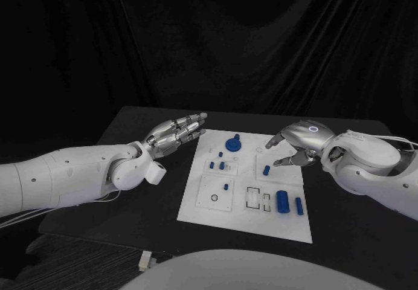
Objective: Assemble the parts on the task board
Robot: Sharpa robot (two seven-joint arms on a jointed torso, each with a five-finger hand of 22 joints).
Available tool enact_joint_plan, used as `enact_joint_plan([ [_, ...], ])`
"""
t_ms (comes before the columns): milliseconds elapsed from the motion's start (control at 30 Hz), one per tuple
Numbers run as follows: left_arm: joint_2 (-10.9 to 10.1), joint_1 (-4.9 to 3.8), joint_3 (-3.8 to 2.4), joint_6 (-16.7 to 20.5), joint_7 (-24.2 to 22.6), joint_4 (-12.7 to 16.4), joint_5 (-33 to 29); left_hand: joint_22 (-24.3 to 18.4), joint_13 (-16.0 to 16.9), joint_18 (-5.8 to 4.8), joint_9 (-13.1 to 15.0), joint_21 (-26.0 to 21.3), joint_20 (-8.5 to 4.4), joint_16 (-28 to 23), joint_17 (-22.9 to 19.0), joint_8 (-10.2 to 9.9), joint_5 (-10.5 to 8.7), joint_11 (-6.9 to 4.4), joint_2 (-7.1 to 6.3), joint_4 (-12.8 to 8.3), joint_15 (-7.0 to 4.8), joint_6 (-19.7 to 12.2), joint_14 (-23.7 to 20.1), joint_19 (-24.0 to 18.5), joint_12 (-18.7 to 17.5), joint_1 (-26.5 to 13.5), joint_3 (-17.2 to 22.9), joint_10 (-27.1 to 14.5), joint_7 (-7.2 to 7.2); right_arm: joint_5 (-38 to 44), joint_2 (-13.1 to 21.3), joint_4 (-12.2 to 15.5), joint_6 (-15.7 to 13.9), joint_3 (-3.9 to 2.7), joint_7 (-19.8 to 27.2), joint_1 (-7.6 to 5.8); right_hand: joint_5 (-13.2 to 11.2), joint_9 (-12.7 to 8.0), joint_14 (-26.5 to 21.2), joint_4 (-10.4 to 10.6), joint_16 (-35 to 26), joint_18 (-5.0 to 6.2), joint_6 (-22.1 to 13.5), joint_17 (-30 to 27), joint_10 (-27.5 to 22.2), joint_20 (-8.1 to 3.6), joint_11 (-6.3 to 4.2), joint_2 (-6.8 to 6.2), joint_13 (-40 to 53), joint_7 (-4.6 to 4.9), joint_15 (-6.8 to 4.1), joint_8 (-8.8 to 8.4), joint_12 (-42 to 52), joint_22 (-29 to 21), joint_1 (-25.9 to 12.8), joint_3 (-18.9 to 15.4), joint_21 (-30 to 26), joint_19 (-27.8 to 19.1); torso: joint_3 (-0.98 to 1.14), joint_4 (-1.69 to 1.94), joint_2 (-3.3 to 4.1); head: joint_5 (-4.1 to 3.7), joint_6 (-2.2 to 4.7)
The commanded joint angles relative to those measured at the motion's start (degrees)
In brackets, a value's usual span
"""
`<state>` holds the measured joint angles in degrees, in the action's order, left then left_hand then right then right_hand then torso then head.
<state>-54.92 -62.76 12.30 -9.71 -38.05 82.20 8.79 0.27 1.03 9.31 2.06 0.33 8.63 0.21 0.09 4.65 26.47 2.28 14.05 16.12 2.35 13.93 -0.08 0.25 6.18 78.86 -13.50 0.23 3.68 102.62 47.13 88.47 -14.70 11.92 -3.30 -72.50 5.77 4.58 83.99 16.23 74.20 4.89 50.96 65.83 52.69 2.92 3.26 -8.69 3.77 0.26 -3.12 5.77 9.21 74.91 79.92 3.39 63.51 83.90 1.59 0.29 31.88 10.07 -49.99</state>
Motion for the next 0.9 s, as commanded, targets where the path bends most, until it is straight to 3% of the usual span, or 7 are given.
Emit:
enact_joint_plan([
  [33,0.19,0.06,-0.06,-0.47,-1.37,0.05,-0.38,0.08,-0.02,0.89,-0.03,-0.18,0.45,-0.21,-0.09,0.07,0.38,-0.43,-0.47,0.12,0.33,-0.32,0.08,-0.11,-0.03,0.23,0.21,-0.14,-0.08,-1.15,-0.05,-1.26,1.28,-0.02,2.43,0.92,0.44,0.12,2.4,-0.3,0.3,-0.1,0.73,0.18,1.04,-0.5,-0.09,0.45,0.09,0.03,-0.28,0.28,0.39,8.79,1.16,0.39,0.33,3.02,0.03,-0.07,0.08,0.17,-0.01],
  [367,0.4,0.14,-0.06,-0.71,-1.35,-0.15,-0.38,0.13,-0.02,0.9,-0.04,-0.16,0.72,-0.21,-0.09,0.09,0.69,-0.47,-0.33,0.03,0.58,-0.45,0.08,-0.09,-0.03,0.4,0.35,-0.15,-0.12,-1.21,-1.35,-4.25,2.66,-0.02,4.99,2.93,-0.28,-0.19,2.51,-1.09,1.26,-0.33,0.65,1.12,2.77,-0.52,-0.17,1.04,0.02,1.63,-0.27,-0.15,0.53,9.07,3.11,0.47,1.61,3.02,0.08,-0.06,0.07,0.38,-0.01],
  [400,0.42,0.15,-0.06,-0.75,-1.34,-0.15,-0.38,0.13,-0.02,0.9,-0.04,-0.16,0.72,-0.21,-0.09,0.09,0.69,-0.47,-0.33,0.03,0.58,-0.45,0.08,-0.09,-0.03,0.4,0.35,-0.15,-0.12,-1.21,-1.58,-4.53,2.8,-0.02,4.99,3.06,0.33,-0.24,2.52,-1.39,1.4,-0.37,0.63,1.26,3.02,-0.52,-0.19,1.28,0.01,1.59,-0.3,-0.23,0.5,9.11,3.57,0.57,1.79,3.01,0.09,-0.06,0.11,0.41,-0.01],
  [433,0.42,0.16,-0.06,-0.77,-1.31,-0.15,-0.38,0.14,-0.02,0.91,-0.03,-0.16,0.8,-0.21,-0.09,0.13,0.8,-0.46,-0.33,-0.01,0.64,-0.41,0.08,-0.08,-0.04,0.45,0.38,-0.15,-0.1,-1.21,-1.81,-4.78,2.96,-0.02,4.95,3.18,3.55,-0.33,2.48,-2.52,1.54,-0.38,0.64,1.3,3.46,-0.55,-0.15,2.03,-0.05,1.85,-0.27,-0.37,0.31,9.13,5.1,1.15,1.92,2.95,0.09,-0.04,0.12,0.42,-0.01],
  [467,0.42,0.17,-0.06,-0.79,-1.29,-0.15,-0.38,0.14,-0.02,0.91,-0.03,-0.16,0.8,-0.21,-0.09,0.13,0.8,-0.46,-0.33,-0.01,0.64,-0.41,0.08,-0.08,-0.04,0.45,0.38,-0.15,-0.1,-1.21,-1.95,-4.93,3.07,-0.02,4.93,3.24,4.92,-0.38,2.44,-3.07,1.54,-0.36,0.71,1.19,3.57,-0.53,-0.09,2.32,-0.09,2.03,-0.24,-0.44,0.07,9.1,5.67,1.37,1.88,2.91,0.09,-0.03,0.11,0.41,-0.01],
  [900,0.25,0.32,-0.06,-1.41,-1.42,-0.13,-0.38,0.21,0.02,0.98,0.15,-0.12,1.5,-0.21,-0.09,0.81,0.91,0.18,-0.18,0.1,1.16,0.67,0.08,-0.04,0.22,0.54,0.5,-0.1,0.73,-1.21,-4.88,-8.19,3.76,-0.02,4.73,4.76,5.77,-0.54,2.43,-3.98,1.77,-0.37,0.34,1.25,5.09,-0.47,0.03,2.79,0.02,1.6,-0.17,-0.86,0.11,9.1,6.34,1.73,2.04,2.87,0.07,0.0,0.06,0.43,-0.01],
])
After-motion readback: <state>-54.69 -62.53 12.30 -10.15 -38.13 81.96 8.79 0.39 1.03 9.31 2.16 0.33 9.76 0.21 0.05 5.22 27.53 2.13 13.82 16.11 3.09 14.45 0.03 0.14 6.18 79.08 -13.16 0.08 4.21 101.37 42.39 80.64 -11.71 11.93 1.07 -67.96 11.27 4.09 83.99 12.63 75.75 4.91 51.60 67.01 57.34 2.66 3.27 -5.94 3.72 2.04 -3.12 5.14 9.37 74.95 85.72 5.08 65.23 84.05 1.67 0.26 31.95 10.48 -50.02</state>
